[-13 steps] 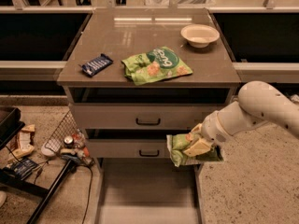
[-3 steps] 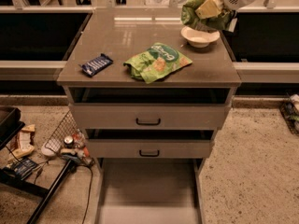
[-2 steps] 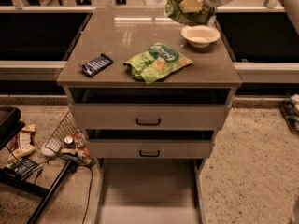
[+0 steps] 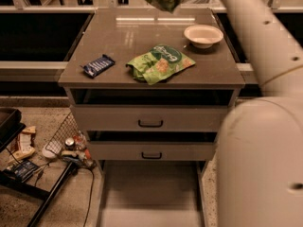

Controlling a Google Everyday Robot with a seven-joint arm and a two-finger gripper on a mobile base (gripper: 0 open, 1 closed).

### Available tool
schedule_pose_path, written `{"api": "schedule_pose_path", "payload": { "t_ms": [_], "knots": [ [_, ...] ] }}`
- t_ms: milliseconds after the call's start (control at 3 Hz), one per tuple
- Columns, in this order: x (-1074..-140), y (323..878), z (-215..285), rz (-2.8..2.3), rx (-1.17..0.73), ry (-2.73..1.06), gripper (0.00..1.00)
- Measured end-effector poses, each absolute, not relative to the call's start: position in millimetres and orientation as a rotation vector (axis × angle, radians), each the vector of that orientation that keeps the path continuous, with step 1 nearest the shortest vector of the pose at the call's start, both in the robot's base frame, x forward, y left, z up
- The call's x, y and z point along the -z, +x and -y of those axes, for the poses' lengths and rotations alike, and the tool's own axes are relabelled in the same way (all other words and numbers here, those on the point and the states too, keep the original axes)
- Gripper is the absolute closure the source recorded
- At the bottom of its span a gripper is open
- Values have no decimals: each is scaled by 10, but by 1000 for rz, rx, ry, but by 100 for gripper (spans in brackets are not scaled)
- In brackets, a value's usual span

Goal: Pick green jalapeno chip bag from bottom drawer and place on counter

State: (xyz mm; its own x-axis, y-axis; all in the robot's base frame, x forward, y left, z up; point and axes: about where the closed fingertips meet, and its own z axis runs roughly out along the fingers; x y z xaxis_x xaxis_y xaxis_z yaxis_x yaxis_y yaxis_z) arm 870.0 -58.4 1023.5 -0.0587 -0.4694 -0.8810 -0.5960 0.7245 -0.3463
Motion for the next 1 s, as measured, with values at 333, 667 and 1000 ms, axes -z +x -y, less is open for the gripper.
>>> {"api": "schedule_pose_path", "payload": {
  "t_ms": [333, 667, 1000],
  "knots": [
    [-9887, 9105, 167, -1720, -180, -825, 100],
    [-9503, 9401, -142, -1770, -221, -791, 100],
    [-9233, 9516, -544, -1802, -232, -835, 83]
  ]
}}
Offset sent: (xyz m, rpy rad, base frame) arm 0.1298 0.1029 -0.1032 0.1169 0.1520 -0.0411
